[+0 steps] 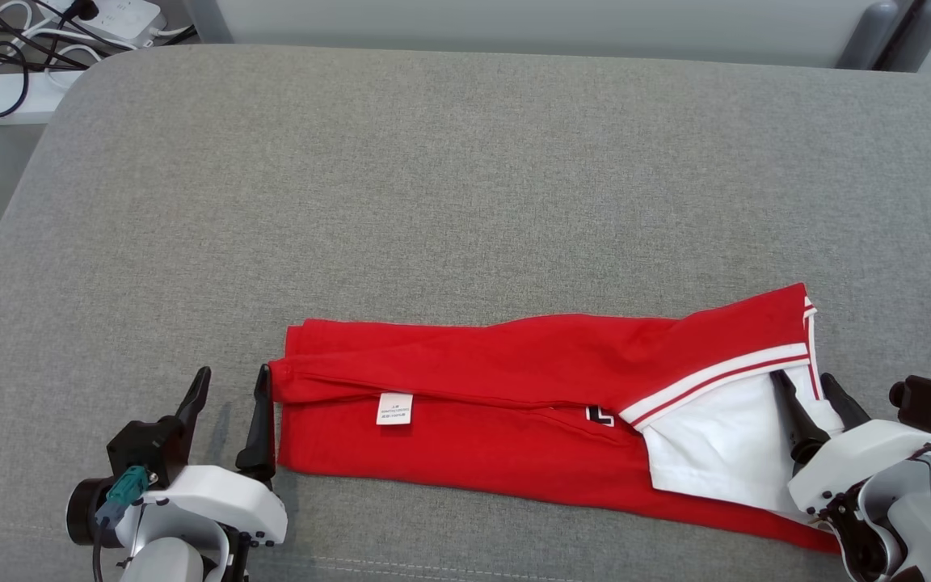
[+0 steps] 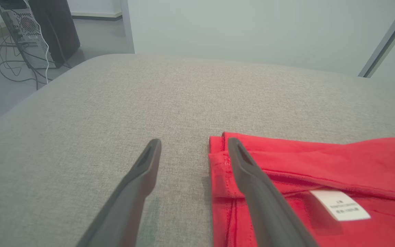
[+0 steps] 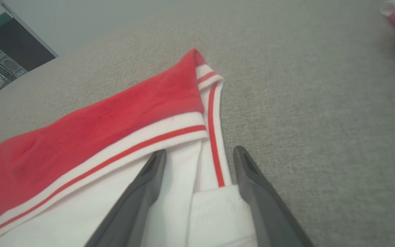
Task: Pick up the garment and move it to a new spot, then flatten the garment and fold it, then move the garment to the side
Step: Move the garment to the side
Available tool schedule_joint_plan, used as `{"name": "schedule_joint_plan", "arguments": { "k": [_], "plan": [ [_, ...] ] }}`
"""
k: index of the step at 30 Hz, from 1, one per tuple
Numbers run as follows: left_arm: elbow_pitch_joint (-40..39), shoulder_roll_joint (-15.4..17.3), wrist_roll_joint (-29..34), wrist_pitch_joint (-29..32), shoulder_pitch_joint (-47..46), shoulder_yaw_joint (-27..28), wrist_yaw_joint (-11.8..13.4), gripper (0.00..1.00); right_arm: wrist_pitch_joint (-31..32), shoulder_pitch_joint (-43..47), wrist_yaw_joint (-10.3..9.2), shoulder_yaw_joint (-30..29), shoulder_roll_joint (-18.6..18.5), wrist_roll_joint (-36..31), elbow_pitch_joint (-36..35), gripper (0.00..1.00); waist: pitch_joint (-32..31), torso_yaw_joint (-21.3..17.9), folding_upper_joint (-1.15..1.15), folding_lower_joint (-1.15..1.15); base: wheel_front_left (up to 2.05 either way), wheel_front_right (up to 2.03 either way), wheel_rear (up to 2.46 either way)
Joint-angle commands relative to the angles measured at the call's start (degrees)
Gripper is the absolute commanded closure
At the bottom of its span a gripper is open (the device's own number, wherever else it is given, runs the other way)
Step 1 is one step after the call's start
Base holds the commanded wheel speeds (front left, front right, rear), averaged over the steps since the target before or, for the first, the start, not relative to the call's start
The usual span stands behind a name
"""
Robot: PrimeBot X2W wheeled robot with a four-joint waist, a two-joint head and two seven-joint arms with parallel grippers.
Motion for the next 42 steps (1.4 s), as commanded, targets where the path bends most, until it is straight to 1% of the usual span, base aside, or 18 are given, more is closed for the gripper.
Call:
{"name": "schedule_joint_plan", "arguments": {
  "k": [1, 5, 6, 7, 8, 10, 14, 18, 26, 33, 35, 38, 42],
  "plan": [
    [-1.6, 0.8, -0.5, -0.3, -0.2, 1.4, 0.7, 0.0, 0.1, 0.9, 0.17, 1.7, -0.1, 0.3, 0.8, 0.0, 0.0, -0.1, 0.0, 0.0, 0.0, 0.0, 0.0],
    [-1.8, 0.8, -0.8, -0.3, -0.2, 0.9, 0.6, 0.0, 1.9, 0.9, 0.17, 4.7, 0.3, 1.3, 2.1, 0.0, -0.3, -0.4, 0.0, 0.0, 0.0, 0.0, 0.0],
    [-1.8, 0.8, -0.8, -0.3, -0.1, 0.7, 0.6, 0.0, 2.5, 0.9, 0.17, 5.5, 0.4, 1.8, 2.1, 0.2, -0.4, -0.5, 0.0, 0.0, 0.0, 0.0, 0.0],
    [-1.7, 0.8, -0.9, -0.3, -0.1, 0.5, 0.6, 0.0, 3.0, 0.9, 0.17, 6.1, 0.4, 2.3, 2.1, 0.51, -0.5, -0.5, 0.0, 0.0, 0.0, 0.0, 0.0],
    [-1.6, 0.8, -1.0, -0.3, -0.1, 0.4, 0.7, 0.0, 3.7, 0.9, 0.17, 6.8, 0.4, 2.8, 2.1, 0.69, -0.7, -0.6, 0.0, 0.0, 0.0, 0.0, 0.0],
    [-1.5, 0.8, -1.0, -0.3, 0.0, 0.3, 0.7, 0.0, 4.2, 0.9, 0.17, 7.7, 0.3, 4.0, 1.8, 1.0, -0.9, -0.7, 0.0, 0.0, 0.0, 0.0, 0.0],
    [-1.0, 0.8, -1.1, -0.3, 0.0, 0.0, 0.6, 0.0, 4.1, 0.3, 0.17, 9.3, -0.5, 5.6, 1.2, 1.0, -1.5, -0.6, 0.0, 0.0, 0.0, 0.0, 0.0],
    [-0.7, 0.8, -1.2, -0.3, 0.3, 0.0, 0.7, 0.0, 2.9, -0.4, 0.17, 9.4, -1.3, 6.5, 1.3, 1.0, -2.0, -0.6, 0.0, 0.0, 0.0, 0.0, 0.0],
    [-0.2, 0.8, -1.5, -0.3, 1.3, 0.2, 0.7, 0.0, 0.3, -2.9, 0.17, 5.6, -4.1, 7.1, 3.7, 1.0, -3.2, -1.0, 0.0, 0.0, 0.0, 0.0, 0.0],
    [-0.4, 0.8, -2.6, -0.3, 1.4, -0.9, 0.7, 0.0, 0.1, -4.4, 0.17, 2.4, -6.6, 5.0, 3.7, 1.0, -3.5, -2.2, 0.0, 0.0, 0.0, 0.0, 0.0],
    [-0.4, 0.8, -3.0, -0.3, 1.4, -1.3, 0.8, 0.0, 0.1, -4.4, 0.17, 2.5, -6.3, 4.5, 2.0, 1.0, -3.7, -2.5, 0.0, 0.0, 0.0, 0.0, 0.0],
    [-0.4, 0.8, -3.4, -0.3, 1.5, -1.8, 0.9, 0.0, 0.6, -4.1, 0.17, 5.1, -5.6, 5.2, -3.0, 1.0, -3.9, -3.0, 0.0, 0.0, 0.0, 0.0, 0.0],
    [-0.2, 0.8, -4.0, -0.3, 2.0, -2.8, 1.1, 0.0, 4.4, -3.6, 0.17, 9.9, -6.9, 7.2, -11.9, 1.0, -4.4, -3.3, 0.0, 0.0, 0.0, 0.0, 0.0]
  ]
}}
